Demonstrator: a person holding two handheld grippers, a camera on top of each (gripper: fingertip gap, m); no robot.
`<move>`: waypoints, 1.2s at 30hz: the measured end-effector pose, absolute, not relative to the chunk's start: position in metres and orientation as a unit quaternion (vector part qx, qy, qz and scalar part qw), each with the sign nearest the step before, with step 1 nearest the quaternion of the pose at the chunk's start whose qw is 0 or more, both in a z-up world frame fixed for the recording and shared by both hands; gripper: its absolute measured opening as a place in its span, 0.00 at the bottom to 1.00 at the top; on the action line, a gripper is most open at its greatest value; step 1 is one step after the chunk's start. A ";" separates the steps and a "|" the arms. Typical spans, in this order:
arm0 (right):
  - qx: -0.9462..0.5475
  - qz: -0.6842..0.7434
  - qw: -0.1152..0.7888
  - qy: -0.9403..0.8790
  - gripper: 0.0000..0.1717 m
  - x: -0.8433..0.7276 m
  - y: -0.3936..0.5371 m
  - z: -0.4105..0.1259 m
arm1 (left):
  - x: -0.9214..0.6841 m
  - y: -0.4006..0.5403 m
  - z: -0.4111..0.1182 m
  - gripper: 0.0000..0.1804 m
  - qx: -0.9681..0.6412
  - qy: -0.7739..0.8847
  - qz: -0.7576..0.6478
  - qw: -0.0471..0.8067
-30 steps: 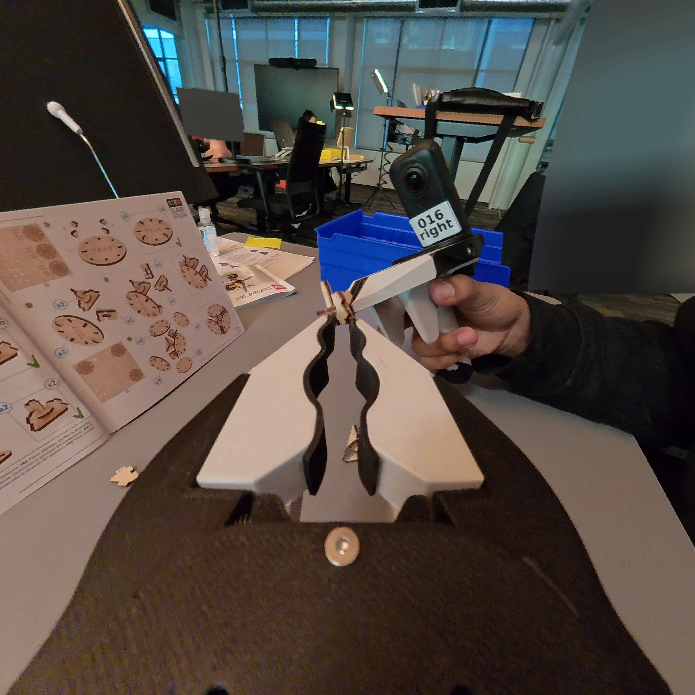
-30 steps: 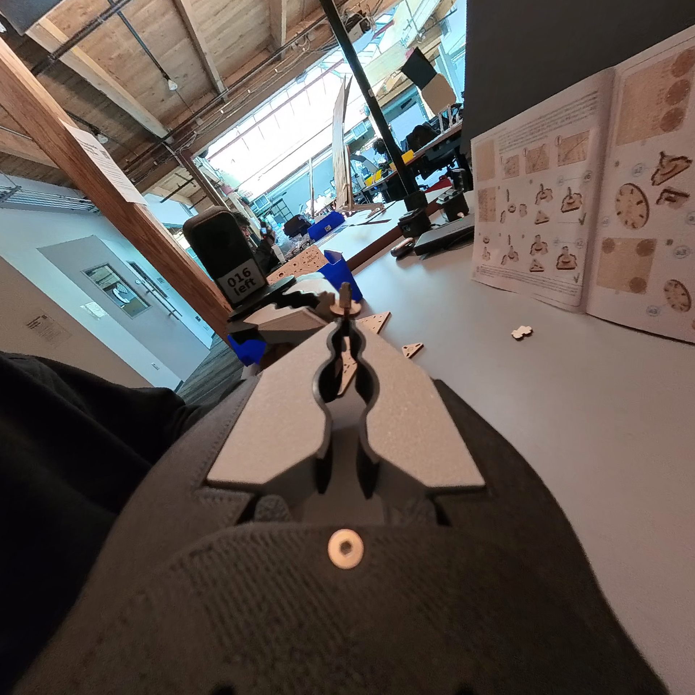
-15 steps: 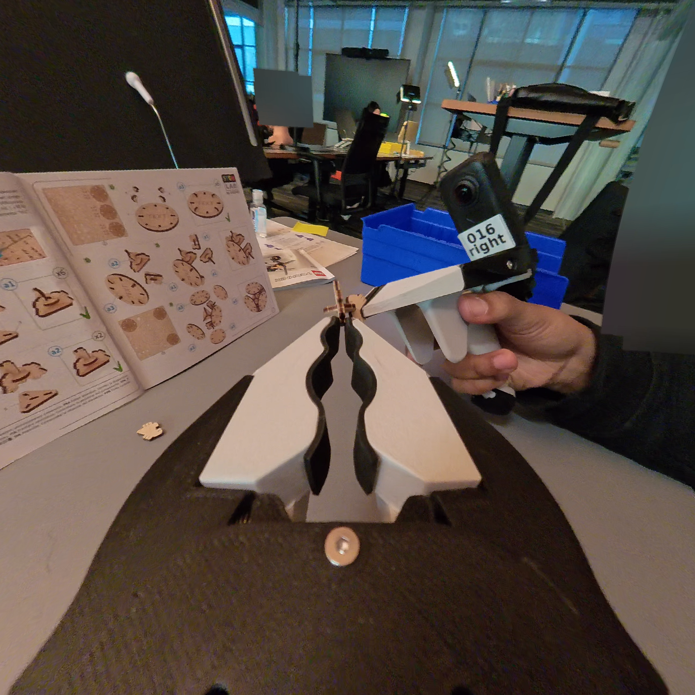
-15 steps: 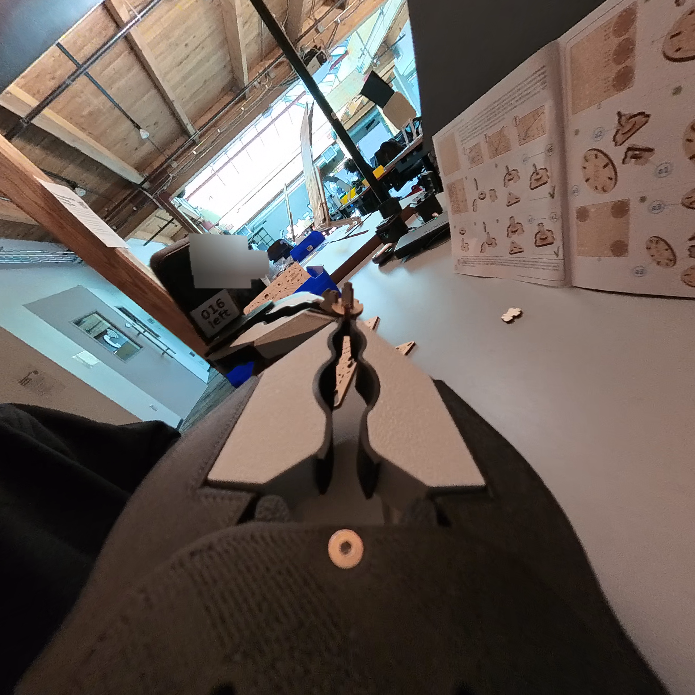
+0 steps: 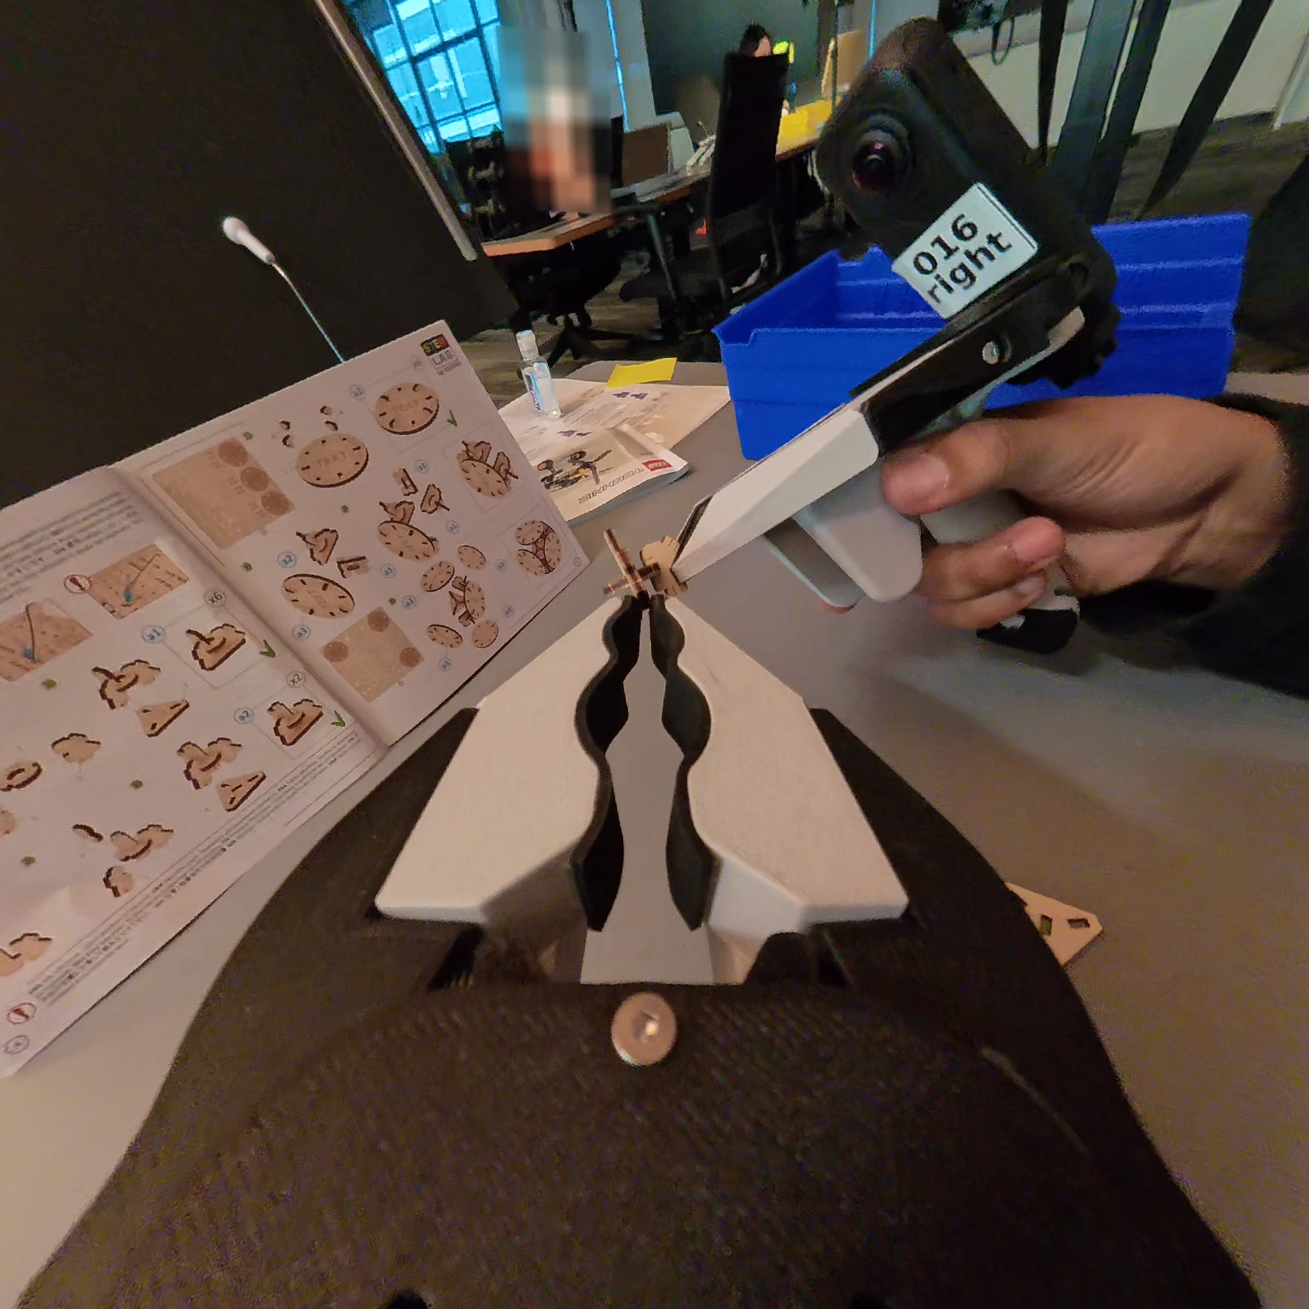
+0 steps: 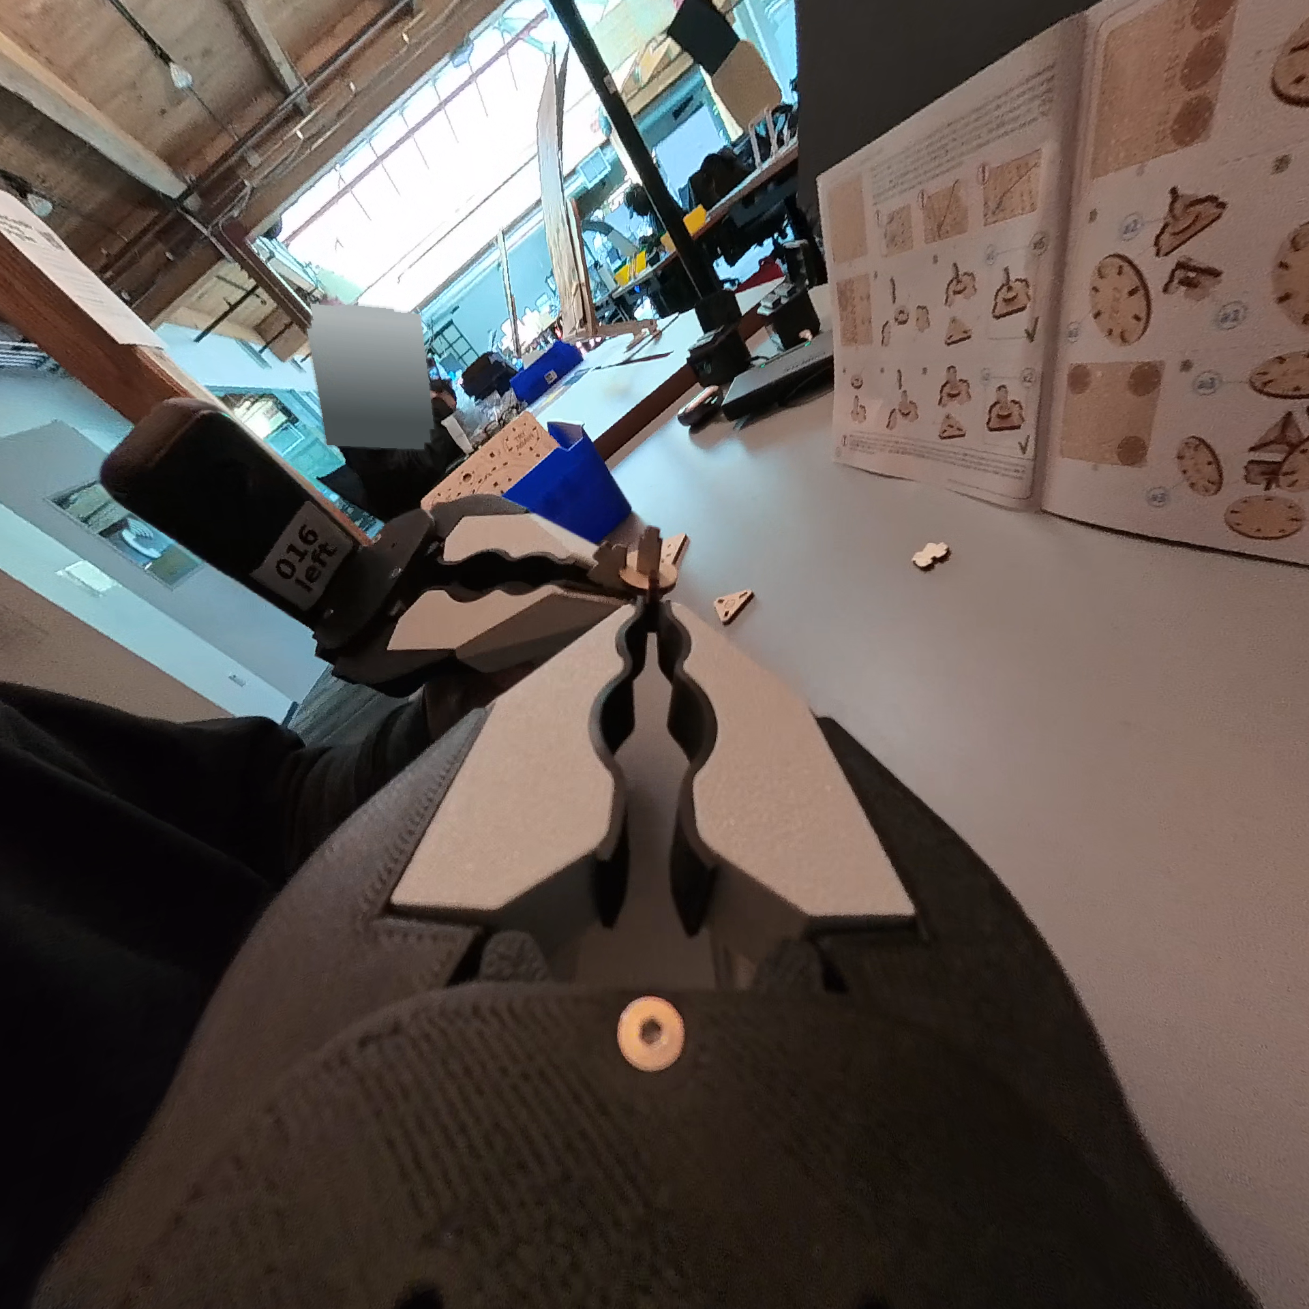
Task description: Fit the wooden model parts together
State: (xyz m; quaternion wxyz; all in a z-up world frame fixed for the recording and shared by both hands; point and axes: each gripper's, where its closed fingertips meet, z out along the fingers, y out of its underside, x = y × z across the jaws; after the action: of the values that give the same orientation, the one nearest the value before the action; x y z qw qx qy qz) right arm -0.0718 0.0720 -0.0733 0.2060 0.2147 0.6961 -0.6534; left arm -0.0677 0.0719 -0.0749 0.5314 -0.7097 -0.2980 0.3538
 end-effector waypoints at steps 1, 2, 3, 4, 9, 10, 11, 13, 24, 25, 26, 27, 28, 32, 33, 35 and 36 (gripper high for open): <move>0.212 -0.650 0.209 0.700 0.01 -0.071 0.073 -0.075 | -0.067 0.073 -0.076 0.00 -0.715 -0.294 0.354 0.526; 0.209 -0.647 0.212 0.702 0.01 -0.071 0.074 -0.076 | -0.067 0.074 -0.078 0.00 -0.719 -0.289 0.354 0.524; 0.206 -0.643 0.213 0.706 0.01 -0.071 0.075 -0.077 | -0.066 0.076 -0.079 0.00 -0.723 -0.285 0.353 0.521; 0.203 -0.639 0.214 0.711 0.01 -0.070 0.076 -0.079 | -0.066 0.077 -0.081 0.00 -0.729 -0.278 0.355 0.515; 0.186 -0.615 0.232 0.731 0.01 -0.065 0.083 -0.087 | -0.060 0.084 -0.089 0.00 -0.748 -0.250 0.350 0.505; 0.185 -0.614 0.234 0.731 0.01 -0.066 0.083 -0.088 | -0.060 0.084 -0.090 0.00 -0.750 -0.248 0.348 0.504; 0.184 -0.615 0.235 0.729 0.01 -0.066 0.084 -0.088 | -0.061 0.085 -0.090 0.00 -0.749 -0.250 0.344 0.508; 0.182 -0.626 0.227 0.724 0.01 -0.067 0.083 -0.085 | -0.062 0.084 -0.087 0.01 -0.738 -0.257 0.330 0.529; 0.145 -0.662 0.132 0.724 0.01 -0.068 0.090 -0.069 | -0.056 0.082 -0.076 0.09 -0.723 -0.261 0.290 0.570; 0.139 -0.662 0.116 0.727 0.01 -0.067 0.092 -0.070 | -0.054 0.080 -0.076 0.08 -0.722 -0.262 0.289 0.572; 0.132 -0.662 0.102 0.730 0.01 -0.065 0.094 -0.071 | -0.051 0.078 -0.077 0.08 -0.722 -0.265 0.286 0.572; 0.122 -0.662 0.090 0.734 0.01 -0.061 0.097 -0.073 | -0.048 0.075 -0.080 0.08 -0.721 -0.271 0.283 0.571; 0.111 -0.661 0.081 0.738 0.01 -0.055 0.100 -0.076 | -0.043 0.073 -0.083 0.08 -0.720 -0.278 0.279 0.571; 0.071 -0.638 0.040 0.766 0.01 -0.030 0.114 -0.099 | -0.017 0.070 -0.096 0.08 -0.710 -0.312 0.254 0.578; 0.071 -0.628 0.029 0.775 0.01 -0.026 0.117 -0.107 | -0.010 0.070 -0.100 0.07 -0.709 -0.321 0.250 0.576; 0.094 -0.600 0.017 0.794 0.01 -0.019 0.123 -0.123 | 0.001 0.072 -0.112 0.03 -0.722 -0.327 0.255 0.554; 0.111 -0.586 0.013 0.802 0.01 -0.017 0.126 -0.130 | 0.006 0.076 -0.118 0.03 -0.738 -0.317 0.258 0.537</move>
State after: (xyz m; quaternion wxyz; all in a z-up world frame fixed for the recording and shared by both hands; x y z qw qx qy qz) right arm -0.0168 0.1260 -0.1295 0.0126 0.1108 0.8025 -0.5862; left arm 0.0061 0.0757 -0.1177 0.5369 -0.7382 -0.3168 0.2577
